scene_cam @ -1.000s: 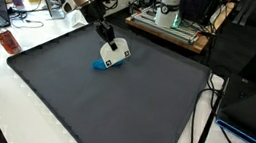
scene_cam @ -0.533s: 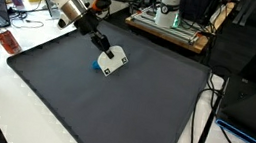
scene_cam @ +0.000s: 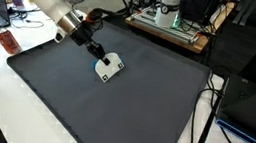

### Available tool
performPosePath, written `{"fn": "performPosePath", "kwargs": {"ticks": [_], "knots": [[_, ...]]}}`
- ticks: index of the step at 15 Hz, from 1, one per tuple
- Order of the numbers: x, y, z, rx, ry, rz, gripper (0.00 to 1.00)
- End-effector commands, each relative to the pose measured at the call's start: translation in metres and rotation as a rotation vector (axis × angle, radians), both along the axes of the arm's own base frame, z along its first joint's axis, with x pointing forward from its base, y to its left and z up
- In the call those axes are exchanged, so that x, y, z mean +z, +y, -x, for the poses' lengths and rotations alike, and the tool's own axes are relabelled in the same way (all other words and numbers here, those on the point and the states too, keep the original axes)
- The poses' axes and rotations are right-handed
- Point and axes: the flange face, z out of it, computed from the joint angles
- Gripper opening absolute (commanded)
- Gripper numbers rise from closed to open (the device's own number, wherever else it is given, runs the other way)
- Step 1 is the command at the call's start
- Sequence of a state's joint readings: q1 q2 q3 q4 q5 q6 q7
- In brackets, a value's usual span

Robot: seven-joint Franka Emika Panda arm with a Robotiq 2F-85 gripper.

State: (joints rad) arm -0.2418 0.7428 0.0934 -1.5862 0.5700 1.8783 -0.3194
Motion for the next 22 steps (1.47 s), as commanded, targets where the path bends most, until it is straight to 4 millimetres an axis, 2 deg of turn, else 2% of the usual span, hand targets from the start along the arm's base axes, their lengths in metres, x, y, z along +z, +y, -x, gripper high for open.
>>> {"fn": "performPosePath", "kwargs": {"ticks": [1,8,14,18,22], "knots": [[-0.01,-0.006,-0.008,0.029,-0.013,-0.078,0.01],[-0.016,-0.022,0.006,0.093,-0.044,-0.174,0.01],[-0.019,-0.04,0.024,0.065,-0.154,-0.267,0.01],[-0.024,-0.059,0.043,0.058,-0.196,-0.307,0.01],[-0.02,-0.08,0.069,0.038,-0.274,-0.365,0.01]]}}
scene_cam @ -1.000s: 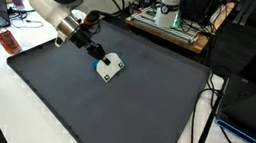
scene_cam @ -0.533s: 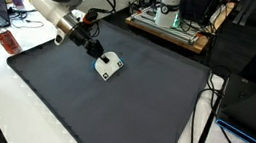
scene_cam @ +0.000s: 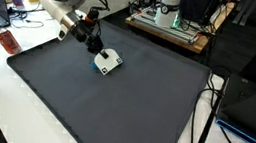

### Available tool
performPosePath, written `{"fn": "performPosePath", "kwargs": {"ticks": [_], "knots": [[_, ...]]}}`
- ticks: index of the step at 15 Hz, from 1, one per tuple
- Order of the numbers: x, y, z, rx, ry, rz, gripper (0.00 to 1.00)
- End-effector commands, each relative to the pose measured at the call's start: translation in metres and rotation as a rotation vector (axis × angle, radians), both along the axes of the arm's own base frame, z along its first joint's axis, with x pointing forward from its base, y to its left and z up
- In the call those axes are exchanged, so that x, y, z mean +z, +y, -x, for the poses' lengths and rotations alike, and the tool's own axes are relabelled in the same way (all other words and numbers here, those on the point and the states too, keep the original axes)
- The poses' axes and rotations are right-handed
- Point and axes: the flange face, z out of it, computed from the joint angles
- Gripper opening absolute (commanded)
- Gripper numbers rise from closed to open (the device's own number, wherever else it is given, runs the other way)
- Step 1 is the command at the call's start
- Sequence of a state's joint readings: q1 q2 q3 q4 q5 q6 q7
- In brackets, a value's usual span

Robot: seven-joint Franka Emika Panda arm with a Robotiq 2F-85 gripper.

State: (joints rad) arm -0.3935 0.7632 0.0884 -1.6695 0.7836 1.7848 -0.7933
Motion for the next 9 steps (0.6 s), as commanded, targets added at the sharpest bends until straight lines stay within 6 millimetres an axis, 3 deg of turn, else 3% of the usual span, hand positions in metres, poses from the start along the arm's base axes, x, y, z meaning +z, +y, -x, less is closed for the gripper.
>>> {"fn": "performPosePath", "kwargs": {"ticks": [1,4,9], "knots": [[0.016,-0.015,0.03,-0.031,-0.071,-0.067,0.01],[0.021,-0.02,0.044,-0.049,-0.093,-0.081,0.01],[0.042,-0.012,0.071,-0.087,-0.069,-0.012,0.01]]}}
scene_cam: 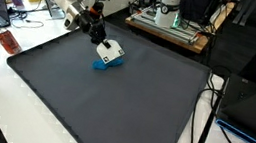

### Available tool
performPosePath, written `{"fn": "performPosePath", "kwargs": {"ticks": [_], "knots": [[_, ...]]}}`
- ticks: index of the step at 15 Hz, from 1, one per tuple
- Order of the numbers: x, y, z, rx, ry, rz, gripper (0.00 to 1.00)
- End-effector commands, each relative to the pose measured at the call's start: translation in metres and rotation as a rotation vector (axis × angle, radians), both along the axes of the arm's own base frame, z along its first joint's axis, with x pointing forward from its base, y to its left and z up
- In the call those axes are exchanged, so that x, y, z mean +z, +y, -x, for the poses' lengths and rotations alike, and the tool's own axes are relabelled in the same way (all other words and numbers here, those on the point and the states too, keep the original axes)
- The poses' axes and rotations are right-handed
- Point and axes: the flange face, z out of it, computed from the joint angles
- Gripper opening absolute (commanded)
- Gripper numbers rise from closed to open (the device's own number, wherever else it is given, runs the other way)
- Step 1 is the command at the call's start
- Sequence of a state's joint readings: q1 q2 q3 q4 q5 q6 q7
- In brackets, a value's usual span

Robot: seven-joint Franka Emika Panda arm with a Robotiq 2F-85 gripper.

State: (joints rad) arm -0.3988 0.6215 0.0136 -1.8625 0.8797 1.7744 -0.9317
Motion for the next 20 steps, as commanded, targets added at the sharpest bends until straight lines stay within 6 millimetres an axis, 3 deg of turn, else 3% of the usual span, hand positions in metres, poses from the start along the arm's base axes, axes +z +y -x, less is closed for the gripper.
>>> {"fn": "performPosePath", "kwargs": {"ticks": [1,7,14,20], "knots": [[0.028,0.013,0.027,-0.048,-0.002,0.057,0.01],[0.073,0.041,0.046,-0.124,0.005,0.217,0.01],[0.125,0.091,0.048,-0.251,0.05,0.449,0.01],[0.152,0.122,0.051,-0.369,0.192,0.602,0.01]]}}
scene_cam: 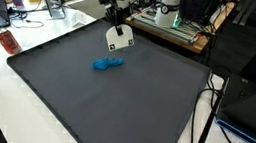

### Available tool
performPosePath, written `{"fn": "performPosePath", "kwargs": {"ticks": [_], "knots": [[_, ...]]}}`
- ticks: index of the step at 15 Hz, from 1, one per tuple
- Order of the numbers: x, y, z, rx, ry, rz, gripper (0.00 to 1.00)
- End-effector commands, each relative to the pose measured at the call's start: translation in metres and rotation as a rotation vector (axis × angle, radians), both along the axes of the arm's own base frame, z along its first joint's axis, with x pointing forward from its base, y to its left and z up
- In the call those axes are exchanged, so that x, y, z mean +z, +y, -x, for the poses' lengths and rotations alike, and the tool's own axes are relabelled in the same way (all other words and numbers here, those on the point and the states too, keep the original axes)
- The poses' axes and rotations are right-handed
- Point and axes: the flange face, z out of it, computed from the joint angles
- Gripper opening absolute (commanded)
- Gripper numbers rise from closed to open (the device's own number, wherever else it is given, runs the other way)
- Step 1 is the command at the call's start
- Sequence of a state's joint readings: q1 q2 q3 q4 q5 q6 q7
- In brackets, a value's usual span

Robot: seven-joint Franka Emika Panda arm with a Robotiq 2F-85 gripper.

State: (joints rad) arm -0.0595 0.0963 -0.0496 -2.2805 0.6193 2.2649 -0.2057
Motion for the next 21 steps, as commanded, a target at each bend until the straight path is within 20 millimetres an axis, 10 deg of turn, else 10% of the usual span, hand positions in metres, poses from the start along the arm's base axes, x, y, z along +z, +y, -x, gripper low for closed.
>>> {"fn": "performPosePath", "kwargs": {"ticks": [1,21], "knots": [[0.018,0.013,0.01,-0.097,0.05,0.068,0.01],[0.004,0.071,-0.011,-0.364,0.099,0.478,0.04]]}}
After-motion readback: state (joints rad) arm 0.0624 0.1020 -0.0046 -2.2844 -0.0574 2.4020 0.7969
